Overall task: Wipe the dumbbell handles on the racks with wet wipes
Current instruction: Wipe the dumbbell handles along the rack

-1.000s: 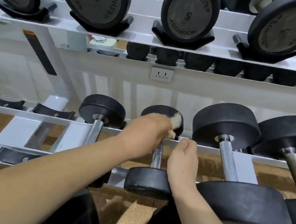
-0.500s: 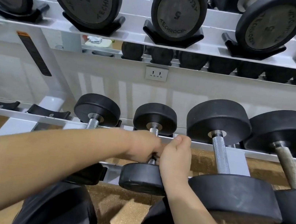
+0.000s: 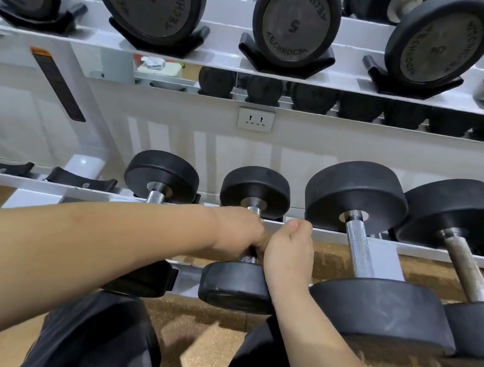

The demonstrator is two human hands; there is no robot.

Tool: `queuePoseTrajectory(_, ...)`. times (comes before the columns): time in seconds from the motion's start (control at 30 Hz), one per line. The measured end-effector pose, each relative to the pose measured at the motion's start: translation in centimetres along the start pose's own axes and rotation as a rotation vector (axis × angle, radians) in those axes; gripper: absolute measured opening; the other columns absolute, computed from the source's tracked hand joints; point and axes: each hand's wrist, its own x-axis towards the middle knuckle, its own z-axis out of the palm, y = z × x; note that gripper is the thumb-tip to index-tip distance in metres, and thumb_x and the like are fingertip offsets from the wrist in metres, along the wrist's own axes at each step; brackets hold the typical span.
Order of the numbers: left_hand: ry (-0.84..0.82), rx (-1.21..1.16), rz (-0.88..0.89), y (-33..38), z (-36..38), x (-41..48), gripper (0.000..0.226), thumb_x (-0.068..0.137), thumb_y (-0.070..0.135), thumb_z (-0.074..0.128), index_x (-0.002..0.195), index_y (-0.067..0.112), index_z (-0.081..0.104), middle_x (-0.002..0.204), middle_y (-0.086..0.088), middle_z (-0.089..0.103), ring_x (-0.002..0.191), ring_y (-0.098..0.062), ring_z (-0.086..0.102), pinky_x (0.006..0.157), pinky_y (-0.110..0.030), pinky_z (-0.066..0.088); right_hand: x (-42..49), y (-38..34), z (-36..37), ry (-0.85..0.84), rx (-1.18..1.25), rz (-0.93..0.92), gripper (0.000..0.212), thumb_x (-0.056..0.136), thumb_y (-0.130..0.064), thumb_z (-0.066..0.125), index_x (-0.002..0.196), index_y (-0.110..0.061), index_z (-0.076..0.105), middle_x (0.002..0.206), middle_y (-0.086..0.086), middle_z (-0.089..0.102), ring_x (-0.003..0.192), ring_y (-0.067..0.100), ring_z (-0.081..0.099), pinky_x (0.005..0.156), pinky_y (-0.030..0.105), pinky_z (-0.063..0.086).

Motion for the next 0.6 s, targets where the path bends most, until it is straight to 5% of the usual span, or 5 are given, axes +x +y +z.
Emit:
queuePoseTrajectory(0.13, -0.015, -0.338, 0.071, 1.1, -1.5, -3.5, 0.034, 0.090, -0.003, 0.052, 0.102, 0.015, 0.078, 0.100, 0.002, 0.076, 0.089, -0.012, 0.066, 0.088, -0.032, 0.054, -0.1, 0.0, 0.0, 0.016, 0.006, 0.003, 0.032, 0.111, -0.028, 0.027, 0.123, -0.010, 0.051, 0.129, 0.016, 0.059, 0.102, 0.029, 0.047, 0.081, 0.034, 0.029)
queuePoseTrajectory(0.27, 0.036, -0.691, -0.084, -0.8, -2.8, -6.3, 0.036, 0.101, 0.001, 0.051, 0.118, 0.020, 0.077, 0.113, 0.010, 0.076, 0.105, -0.004, 0.069, 0.097, -0.024, 0.053, 0.1, 0.1, 0.2, -0.003, -0.019, -0.004, 0.032, 0.110, -0.031, 0.027, 0.122, -0.013, 0.051, 0.124, 0.013, 0.060, 0.106, 0.033, 0.052, 0.082, 0.037, 0.033)
queuePoseTrajectory(0.4, 0.748, -0.164, -0.264, -1.9, -1.4, -4.0, 0.036, 0.095, 0.006, 0.059, 0.118, 0.027, 0.076, 0.106, 0.001, 0.072, 0.099, -0.024, 0.060, 0.079, -0.033, 0.046, 0.3, 0.4, 0.2, -0.024, -0.030, -0.002, 0.026, 0.110, -0.032, 0.028, 0.112, -0.017, 0.049, 0.107, 0.007, 0.053, 0.095, 0.028, 0.048, 0.080, 0.036, 0.034)
queuePoseTrajectory(0.5, 0.754, 0.182, -0.103, -1.6, 1.3, -1.4, 0.034, 0.081, 0.000, 0.073, 0.106, 0.022, 0.079, 0.108, 0.003, 0.073, 0.091, -0.027, 0.056, 0.071, -0.037, 0.043, 0.2, 0.5, 0.3, -0.004, -0.016, -0.010, 0.032, 0.110, -0.032, 0.028, 0.114, -0.012, 0.052, 0.111, 0.011, 0.058, 0.099, 0.030, 0.052, 0.081, 0.036, 0.036)
queuePoseTrajectory(0.6, 0.742, -0.238, -0.283, -0.3, 3.2, 0.1, 0.038, 0.088, -0.006, 0.062, 0.117, 0.014, 0.077, 0.113, -0.007, 0.066, 0.104, -0.028, 0.059, 0.093, -0.042, 0.051, 0.3, 0.4, 0.3, -0.016, -0.031, -0.011, 0.033, 0.110, -0.032, 0.027, 0.117, -0.012, 0.052, 0.107, 0.006, 0.054, 0.096, 0.026, 0.050, 0.081, 0.035, 0.034)
